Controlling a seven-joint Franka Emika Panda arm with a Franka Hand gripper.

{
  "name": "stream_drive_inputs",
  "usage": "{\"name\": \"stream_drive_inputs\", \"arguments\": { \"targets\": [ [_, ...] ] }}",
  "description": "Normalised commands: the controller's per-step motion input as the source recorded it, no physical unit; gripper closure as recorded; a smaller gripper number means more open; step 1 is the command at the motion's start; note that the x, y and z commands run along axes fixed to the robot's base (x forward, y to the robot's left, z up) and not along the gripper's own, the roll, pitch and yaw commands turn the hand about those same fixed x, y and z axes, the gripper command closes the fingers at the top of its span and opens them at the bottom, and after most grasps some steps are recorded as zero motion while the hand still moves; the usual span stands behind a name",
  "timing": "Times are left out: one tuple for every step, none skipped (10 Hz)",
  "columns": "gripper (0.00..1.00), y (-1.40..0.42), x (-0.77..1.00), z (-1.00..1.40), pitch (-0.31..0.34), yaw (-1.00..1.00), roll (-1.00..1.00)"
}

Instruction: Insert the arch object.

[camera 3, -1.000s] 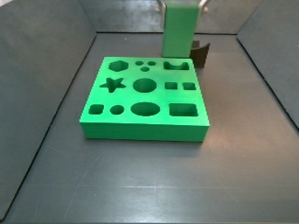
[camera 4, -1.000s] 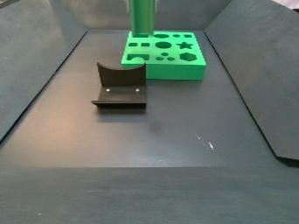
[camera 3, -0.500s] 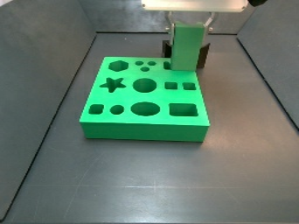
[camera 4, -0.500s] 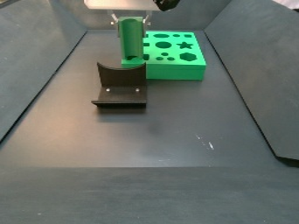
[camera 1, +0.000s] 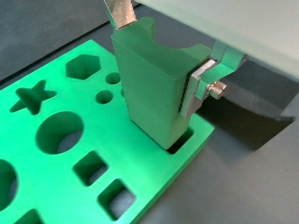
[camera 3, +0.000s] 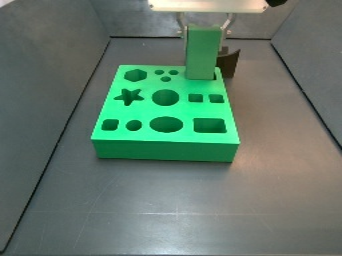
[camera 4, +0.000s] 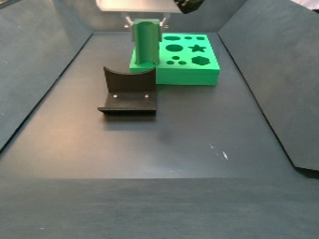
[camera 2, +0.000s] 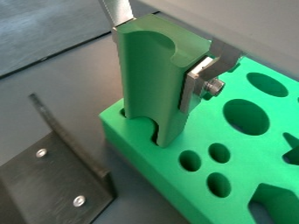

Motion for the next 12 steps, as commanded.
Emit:
{"name": "stream_drive_inputs", "arguments": {
  "targets": [
    [1.0, -0.29, 0.03, -0.93, -0.041, -0.07, 0.0],
    [1.0, 0.02, 0.35, -1.0, 0.0, 0.0, 0.08],
    [1.0, 0.3, 0.07, -1.0, 0.0, -0.04, 0.13],
    [1.0, 0.28, -0.03, -0.79, 0.0, -0.04, 0.0],
    [1.0, 0.23, 0.0, -0.76, 0.0, 0.0, 0.0],
    [1.0, 0.11, 0.0, -1.0, -0.004, -0.01, 0.02],
    [1.0, 0.0, 0.0, -1.0, -0.014, -0.01, 0.01],
    [1.0, 0.0, 0.0, -1.0, -0.003, 0.0, 0.01],
    [1.0, 0.0, 0.0, -1.0, -0.003, 0.0, 0.01],
    [1.0, 0.0, 0.0, -1.0, -0.009, 0.0, 0.01],
    [1.0, 0.0, -0.09, 0.0, -0.016, 0.08, 0.0],
    [1.0, 0.0, 0.0, 0.0, 0.0, 0.0, 0.0]
  ]
}}
